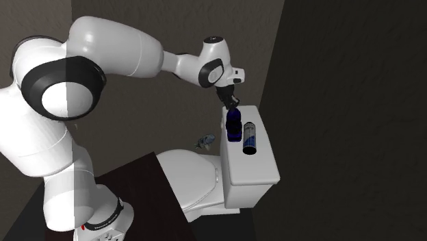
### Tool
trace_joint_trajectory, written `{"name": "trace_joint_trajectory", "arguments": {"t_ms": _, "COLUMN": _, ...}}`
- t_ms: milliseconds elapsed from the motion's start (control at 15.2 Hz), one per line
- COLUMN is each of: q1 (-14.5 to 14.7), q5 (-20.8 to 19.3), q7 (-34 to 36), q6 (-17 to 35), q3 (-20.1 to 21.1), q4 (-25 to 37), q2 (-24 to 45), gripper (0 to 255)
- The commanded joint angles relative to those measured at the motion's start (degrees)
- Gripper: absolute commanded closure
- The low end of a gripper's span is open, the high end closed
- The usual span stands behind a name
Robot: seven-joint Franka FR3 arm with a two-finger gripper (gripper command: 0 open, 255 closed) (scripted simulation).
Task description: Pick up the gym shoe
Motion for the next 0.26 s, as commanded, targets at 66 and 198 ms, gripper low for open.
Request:
{"name": "trace_joint_trajectory", "arguments": {"t_ms": 66, "q1": 0.0, "q5": 0.5, "q7": -0.4, "q6": -2.0, "q3": 0.1, "q4": 1.3, "q2": -0.8, "gripper": 255}}
{"name": "trace_joint_trajectory", "arguments": {"t_ms": 198, "q1": 0.0, "q5": 0.5, "q7": -0.5, "q6": -2.1, "q3": 0.1, "q4": 1.4, "q2": -0.9, "gripper": 255}}
